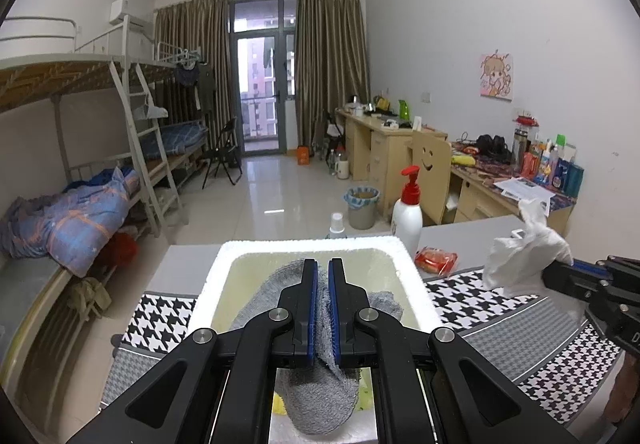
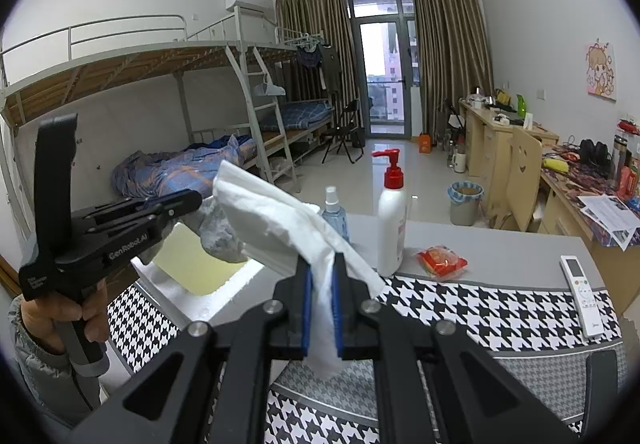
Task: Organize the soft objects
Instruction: 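Lower the grey sock into the box and open the left gripper, then lower the white tissue into the box and open the right gripper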
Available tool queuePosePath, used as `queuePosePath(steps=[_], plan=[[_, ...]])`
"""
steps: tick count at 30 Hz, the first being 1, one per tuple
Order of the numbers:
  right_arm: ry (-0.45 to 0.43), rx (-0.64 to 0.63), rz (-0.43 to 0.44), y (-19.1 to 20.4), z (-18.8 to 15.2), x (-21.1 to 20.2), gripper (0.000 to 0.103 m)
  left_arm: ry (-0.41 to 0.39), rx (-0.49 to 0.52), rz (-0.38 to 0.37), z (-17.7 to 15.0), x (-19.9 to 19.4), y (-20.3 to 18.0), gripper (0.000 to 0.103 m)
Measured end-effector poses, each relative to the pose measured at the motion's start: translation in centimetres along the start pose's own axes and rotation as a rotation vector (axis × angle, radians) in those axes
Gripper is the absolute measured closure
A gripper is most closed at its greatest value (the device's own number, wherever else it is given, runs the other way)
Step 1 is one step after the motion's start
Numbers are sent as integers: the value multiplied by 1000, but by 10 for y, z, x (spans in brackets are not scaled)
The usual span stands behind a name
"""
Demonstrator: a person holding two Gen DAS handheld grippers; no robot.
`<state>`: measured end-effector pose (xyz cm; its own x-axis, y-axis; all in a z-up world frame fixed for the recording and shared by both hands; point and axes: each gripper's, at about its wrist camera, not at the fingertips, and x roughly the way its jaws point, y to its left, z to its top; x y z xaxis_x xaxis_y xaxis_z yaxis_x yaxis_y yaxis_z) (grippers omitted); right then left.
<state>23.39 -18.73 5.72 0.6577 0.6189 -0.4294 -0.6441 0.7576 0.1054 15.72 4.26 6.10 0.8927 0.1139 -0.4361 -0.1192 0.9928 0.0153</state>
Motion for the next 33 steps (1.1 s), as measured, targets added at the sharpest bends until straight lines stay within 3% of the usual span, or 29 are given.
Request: queuePosePath(steps=[7,9,10,11,13,16,20,23,33], plan=[[16,-1,-11,3,3,7,91,18,-8,8,-3,5,6,96],[22,0,-15,4,4,9,91,24,-10,15,-4,6,8,90],[24,-2,-16,5,5,10,91,22,-12,19,-4,6,10,76],[25,-5,-18,6,5,10,91,19,-17,18,-5,5,12,53],[28,-10,-21,8,5,11,91,12,-30,18,-5,4,15,29],[33,-10,-25,10,6,13,91,-1,-45,16,-5,1,19,24],[36,-15,-25,14,10,15,91,-35,-55,40,-4,-8,26,7],[34,-20,-13,19,14,17,91,-65,-67,60,-3,-16,34,1],[70,-41,39,45,24,37,91,-104,-75,110,-9,-39,49,1]])
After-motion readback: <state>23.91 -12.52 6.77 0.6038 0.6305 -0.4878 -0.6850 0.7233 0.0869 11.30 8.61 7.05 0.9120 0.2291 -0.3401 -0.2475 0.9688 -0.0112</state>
